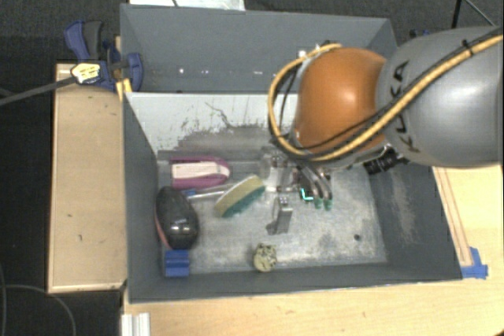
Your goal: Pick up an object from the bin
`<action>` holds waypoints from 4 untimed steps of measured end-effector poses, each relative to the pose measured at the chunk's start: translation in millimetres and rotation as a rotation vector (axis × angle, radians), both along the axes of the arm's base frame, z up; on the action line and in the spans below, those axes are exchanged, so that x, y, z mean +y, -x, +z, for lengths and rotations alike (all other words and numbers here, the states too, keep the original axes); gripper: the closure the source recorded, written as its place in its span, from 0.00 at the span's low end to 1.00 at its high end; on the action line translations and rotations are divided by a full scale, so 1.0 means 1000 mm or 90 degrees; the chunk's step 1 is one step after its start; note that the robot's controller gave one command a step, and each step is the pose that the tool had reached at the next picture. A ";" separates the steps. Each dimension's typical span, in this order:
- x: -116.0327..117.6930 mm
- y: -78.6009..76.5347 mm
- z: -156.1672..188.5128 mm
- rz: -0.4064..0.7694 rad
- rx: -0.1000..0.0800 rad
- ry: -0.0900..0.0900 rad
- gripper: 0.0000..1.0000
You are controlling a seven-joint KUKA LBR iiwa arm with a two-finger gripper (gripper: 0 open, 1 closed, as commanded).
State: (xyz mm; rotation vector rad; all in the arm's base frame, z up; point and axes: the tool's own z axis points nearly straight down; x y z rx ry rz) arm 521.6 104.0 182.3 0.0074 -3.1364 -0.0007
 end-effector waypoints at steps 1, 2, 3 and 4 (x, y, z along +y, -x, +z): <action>0.037 -0.040 -0.100 0.003 -0.001 0.000 0.00; 0.054 -0.031 -0.109 0.237 -0.009 0.000 0.00; 0.053 -0.030 -0.112 0.232 -0.005 0.000 1.00; 0.037 -0.006 0.043 0.269 -0.009 -0.001 1.00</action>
Offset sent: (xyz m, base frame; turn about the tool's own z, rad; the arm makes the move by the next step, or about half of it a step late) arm 0.0401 0.0356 -0.0955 0.0007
